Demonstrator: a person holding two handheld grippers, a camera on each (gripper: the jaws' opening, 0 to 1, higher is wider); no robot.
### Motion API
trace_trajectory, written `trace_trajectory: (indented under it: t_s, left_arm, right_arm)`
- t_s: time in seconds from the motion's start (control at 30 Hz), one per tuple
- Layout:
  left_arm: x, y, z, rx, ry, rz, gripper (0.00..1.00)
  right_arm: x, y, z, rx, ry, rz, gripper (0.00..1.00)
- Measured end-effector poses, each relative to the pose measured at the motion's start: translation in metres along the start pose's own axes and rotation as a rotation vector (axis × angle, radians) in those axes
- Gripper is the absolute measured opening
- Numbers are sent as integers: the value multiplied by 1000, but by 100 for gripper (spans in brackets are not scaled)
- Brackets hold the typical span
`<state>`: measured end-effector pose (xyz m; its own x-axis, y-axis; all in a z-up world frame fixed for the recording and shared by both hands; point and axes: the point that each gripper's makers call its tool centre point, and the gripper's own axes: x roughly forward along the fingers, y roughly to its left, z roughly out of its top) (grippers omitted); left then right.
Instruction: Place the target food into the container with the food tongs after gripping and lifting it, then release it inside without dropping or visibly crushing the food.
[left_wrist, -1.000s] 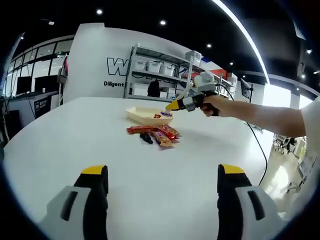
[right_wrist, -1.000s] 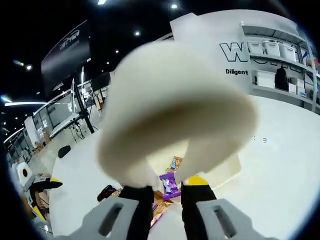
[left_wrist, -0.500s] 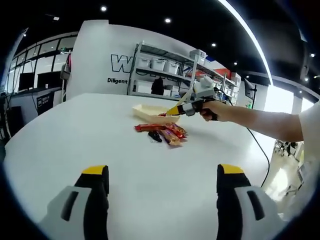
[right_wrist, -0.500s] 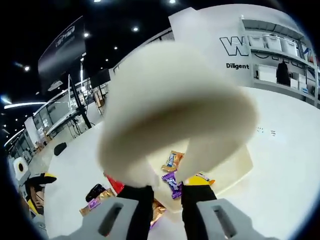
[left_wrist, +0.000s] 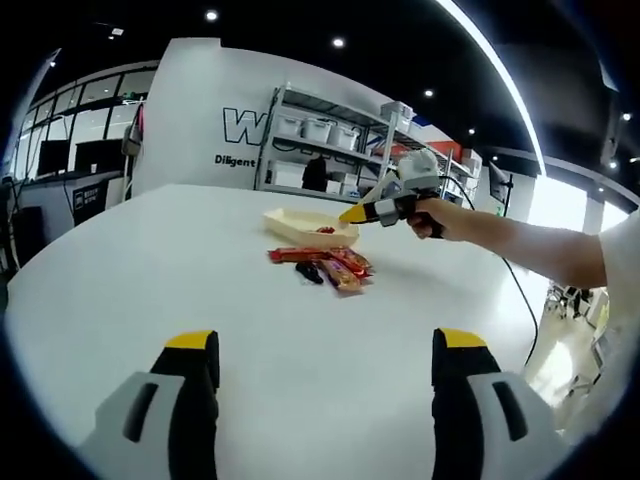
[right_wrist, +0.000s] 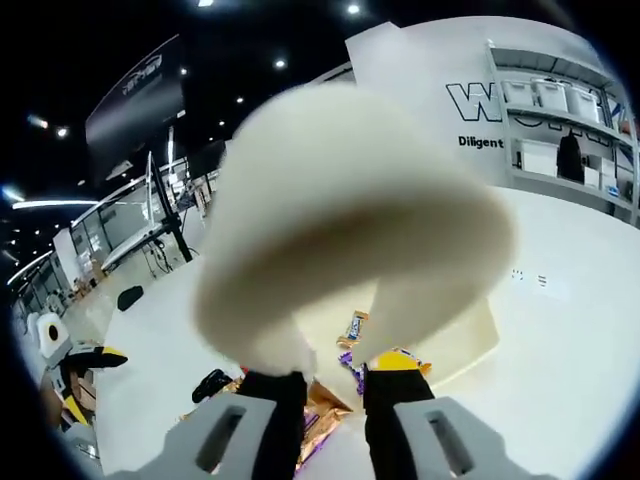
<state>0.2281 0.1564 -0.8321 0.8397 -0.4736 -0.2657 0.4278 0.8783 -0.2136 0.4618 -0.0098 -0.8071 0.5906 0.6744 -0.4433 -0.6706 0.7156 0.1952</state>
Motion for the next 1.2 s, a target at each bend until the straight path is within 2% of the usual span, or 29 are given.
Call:
trace_trajectory:
  t_s: [0.2, 0.4, 0.6, 0.77, 1.2]
  left_arm:
    - [-5, -6, 2, -4, -17, -8, 86]
    - [-10, -15, 4, 4, -26, -20, 86]
    - [-16, -19, 7, 16, -34, -21, 86]
    - [-20, -19, 8, 16, -40, -13, 85]
    - [-22, -33, 11, 30, -45, -33, 85]
  right_arm:
    - [-18, 35, -13, -24, 0, 30, 14]
    - [-17, 51, -35, -59, 46, 37, 14]
    - [-14, 42, -48, -66, 72, 26, 14]
    - [-16, 35, -59, -135, 121, -11, 14]
    - [-26, 35, -65, -134, 134, 0, 14]
